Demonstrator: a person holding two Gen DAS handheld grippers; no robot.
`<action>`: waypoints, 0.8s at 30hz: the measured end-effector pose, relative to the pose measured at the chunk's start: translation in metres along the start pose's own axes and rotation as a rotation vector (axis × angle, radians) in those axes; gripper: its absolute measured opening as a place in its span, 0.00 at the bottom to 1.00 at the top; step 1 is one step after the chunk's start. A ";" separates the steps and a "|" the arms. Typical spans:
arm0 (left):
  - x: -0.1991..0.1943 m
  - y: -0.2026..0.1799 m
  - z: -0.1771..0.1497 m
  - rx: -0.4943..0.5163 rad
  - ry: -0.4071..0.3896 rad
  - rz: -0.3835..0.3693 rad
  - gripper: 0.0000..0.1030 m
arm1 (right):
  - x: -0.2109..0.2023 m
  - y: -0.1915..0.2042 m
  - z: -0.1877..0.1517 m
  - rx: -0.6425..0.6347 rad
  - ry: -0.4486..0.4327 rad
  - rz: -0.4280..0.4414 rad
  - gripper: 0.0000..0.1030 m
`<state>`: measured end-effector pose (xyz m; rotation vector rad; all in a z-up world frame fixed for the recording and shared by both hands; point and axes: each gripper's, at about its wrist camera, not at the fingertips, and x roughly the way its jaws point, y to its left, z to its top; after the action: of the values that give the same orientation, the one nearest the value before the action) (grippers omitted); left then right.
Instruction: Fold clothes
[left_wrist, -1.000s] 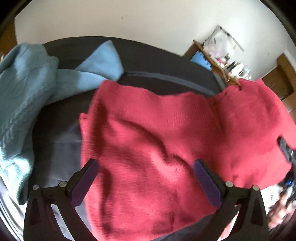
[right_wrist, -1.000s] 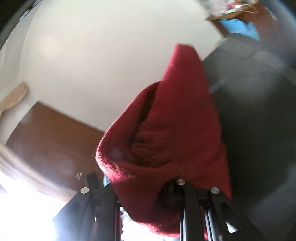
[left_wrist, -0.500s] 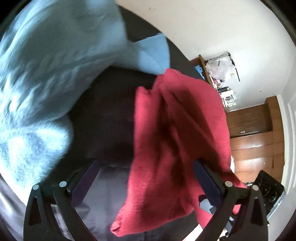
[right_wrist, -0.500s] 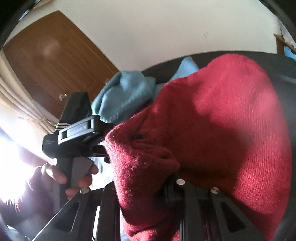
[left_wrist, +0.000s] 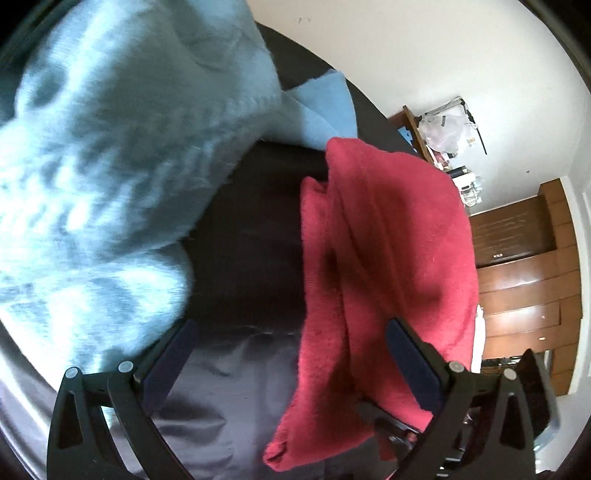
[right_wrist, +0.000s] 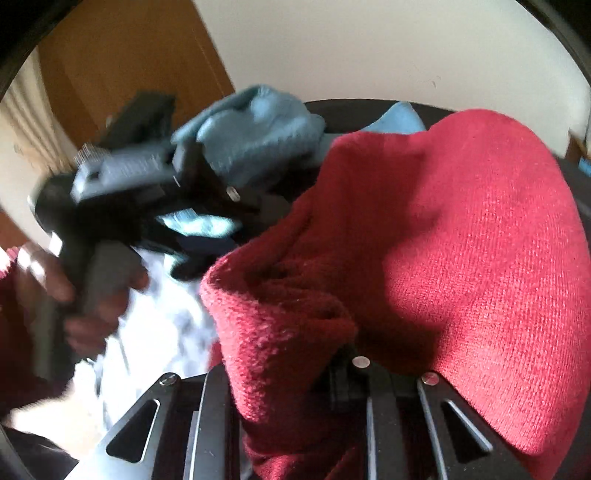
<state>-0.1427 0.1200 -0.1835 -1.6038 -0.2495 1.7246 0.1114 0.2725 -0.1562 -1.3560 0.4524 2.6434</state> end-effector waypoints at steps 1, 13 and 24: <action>-0.001 0.001 0.000 0.002 -0.005 0.004 0.99 | 0.001 0.004 -0.003 -0.036 -0.003 -0.026 0.26; -0.030 -0.026 -0.011 0.103 -0.065 0.042 0.99 | -0.034 0.033 -0.022 -0.224 0.033 0.161 0.81; -0.012 -0.103 -0.024 0.345 -0.025 -0.038 0.99 | -0.158 -0.078 -0.033 0.096 -0.156 -0.171 0.81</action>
<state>-0.0811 0.1761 -0.1162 -1.3180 0.0080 1.6552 0.2493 0.3375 -0.0623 -1.0993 0.4182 2.5285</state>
